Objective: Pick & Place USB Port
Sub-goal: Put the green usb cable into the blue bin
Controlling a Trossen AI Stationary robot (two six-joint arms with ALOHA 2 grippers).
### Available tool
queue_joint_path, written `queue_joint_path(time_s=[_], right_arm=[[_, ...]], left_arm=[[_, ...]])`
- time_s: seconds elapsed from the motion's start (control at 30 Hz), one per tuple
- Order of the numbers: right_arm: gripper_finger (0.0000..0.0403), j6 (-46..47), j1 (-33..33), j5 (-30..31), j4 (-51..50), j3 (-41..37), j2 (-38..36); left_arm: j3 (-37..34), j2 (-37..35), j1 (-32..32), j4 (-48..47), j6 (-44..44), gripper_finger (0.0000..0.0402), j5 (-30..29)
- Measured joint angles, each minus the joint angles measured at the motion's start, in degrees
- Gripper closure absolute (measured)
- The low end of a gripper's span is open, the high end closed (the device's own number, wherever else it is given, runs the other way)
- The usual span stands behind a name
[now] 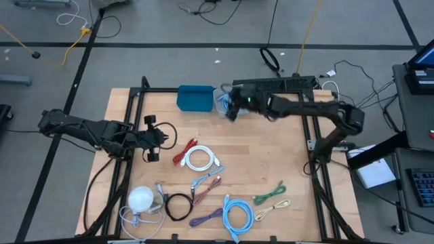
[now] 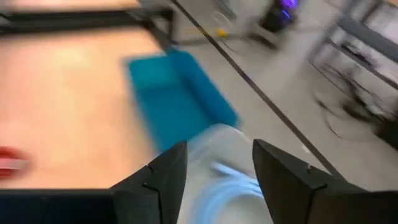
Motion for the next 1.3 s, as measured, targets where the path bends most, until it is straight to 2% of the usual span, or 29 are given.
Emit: queue_joint_path(time_s=[0.13, 0.3, 0.5, 0.67, 0.87, 0.93, 1.13, 1.3], right_arm=[[0.0219, 2.21, 10.36, 1.2, -4.68, -0.07, -2.37], [0.021, 5.66, 23.12, 12.57, -11.38, -0.14, -2.27], [0.0207, 13.34, 33.37, 23.43, -15.28, -1.07, -2.33], [0.0206, 19.11, 38.52, 23.99, -15.31, -3.16, -2.33], [0.0207, 27.25, 40.56, 23.97, -12.78, -8.98, -2.33], [0.0208, 29.48, 40.52, 22.51, -10.96, -11.25, -2.33], [0.0208, 40.17, 41.1, 4.04, -9.95, -17.97, -2.31], [0.0207, 46.52, 46.14, -4.39, -9.74, -18.79, -2.31]], left_arm=[[0.01, -0.01, 0.0, 0.0, 0.0, 0.0371, 0.02], [-0.01, 0.0, 0.0, 0.0, -0.22, 0.0371, 0.25], [0.01, 0.0, 0.04, 1.84, -2.28, 0.0371, 3.44], [-0.01, 0.08, 0.0, 6.03, -6.65, 0.0371, 6.78], [-0.01, 2.38, -1.02, 11.29, -6.36, 0.0371, 12.43], [-0.01, 3.94, -1.89, 12.81, -6.15, 0.0371, 13.31], [-0.01, 10.79, -4.12, 16.64, -3.96, 0.0371, 13.29], [-0.04, 17.7, -4.48, 20.09, 0.12, 0.0371, 13.29]])
